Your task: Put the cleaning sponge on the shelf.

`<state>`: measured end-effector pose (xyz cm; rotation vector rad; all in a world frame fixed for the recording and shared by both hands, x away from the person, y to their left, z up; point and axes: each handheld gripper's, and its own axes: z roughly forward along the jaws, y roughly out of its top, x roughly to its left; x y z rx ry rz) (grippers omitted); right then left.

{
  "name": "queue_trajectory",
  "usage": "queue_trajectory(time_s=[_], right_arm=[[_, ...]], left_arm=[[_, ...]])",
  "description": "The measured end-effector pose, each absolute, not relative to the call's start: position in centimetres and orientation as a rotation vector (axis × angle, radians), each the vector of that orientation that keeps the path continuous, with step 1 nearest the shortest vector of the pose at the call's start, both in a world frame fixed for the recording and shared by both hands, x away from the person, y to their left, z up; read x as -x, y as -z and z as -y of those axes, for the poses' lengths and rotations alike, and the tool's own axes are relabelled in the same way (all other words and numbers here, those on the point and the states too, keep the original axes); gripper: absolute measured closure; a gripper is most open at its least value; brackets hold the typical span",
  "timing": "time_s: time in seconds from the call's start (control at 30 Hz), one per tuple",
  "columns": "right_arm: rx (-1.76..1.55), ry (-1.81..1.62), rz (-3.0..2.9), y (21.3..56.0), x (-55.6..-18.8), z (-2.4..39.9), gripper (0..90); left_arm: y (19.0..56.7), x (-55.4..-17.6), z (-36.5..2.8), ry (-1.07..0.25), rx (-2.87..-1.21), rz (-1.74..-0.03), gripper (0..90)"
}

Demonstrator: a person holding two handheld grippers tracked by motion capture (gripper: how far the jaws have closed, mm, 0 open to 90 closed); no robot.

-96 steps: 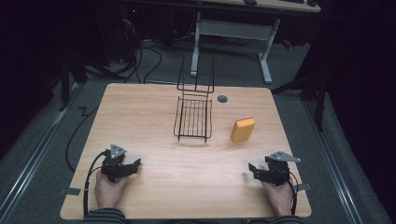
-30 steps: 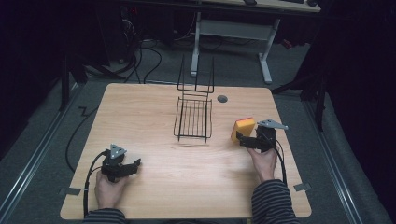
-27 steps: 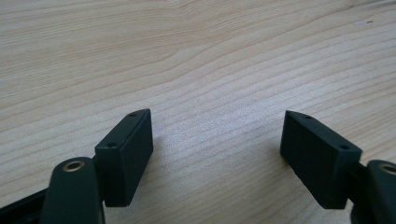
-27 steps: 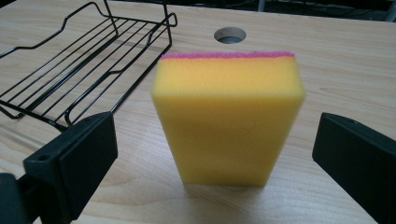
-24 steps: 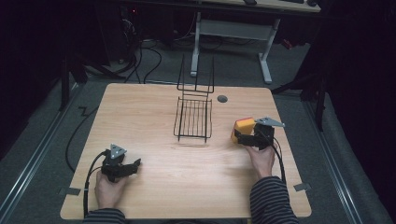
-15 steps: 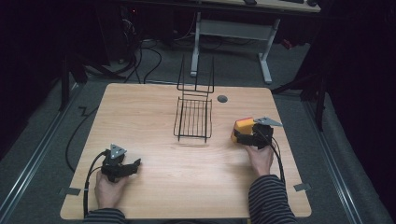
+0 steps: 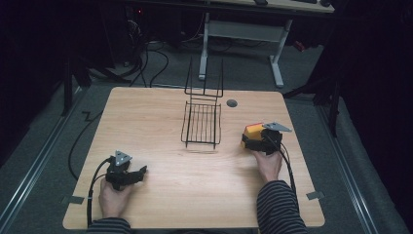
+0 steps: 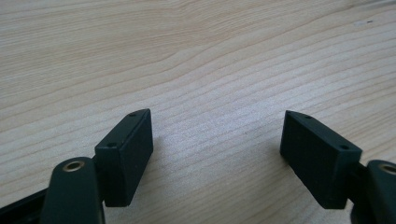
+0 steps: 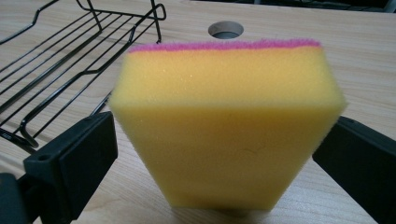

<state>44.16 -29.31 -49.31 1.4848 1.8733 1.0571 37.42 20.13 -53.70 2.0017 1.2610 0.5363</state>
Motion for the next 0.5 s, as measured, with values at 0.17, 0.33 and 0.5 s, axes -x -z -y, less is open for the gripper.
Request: queue_trajectory(time_s=[0.17, 0.33, 0.5], right_arm=[[-1.498, -1.055, -1.873, 49.78, -44.42, 29.17, 2.1], [-1.498, -1.038, -1.875, 50.11, -44.58, 29.08, 6.5], [-1.486, -1.035, -1.872, 50.14, -44.61, 29.14, 14.0]], left_arm=[[53.69, -37.43, -20.17, -0.533, -2.0, -1.261, 26.0], [53.69, -37.43, -20.16, -0.534, -2.0, -1.261, 26.0], [53.69, -37.43, -20.15, -0.534, -2.001, -1.261, 26.0]])
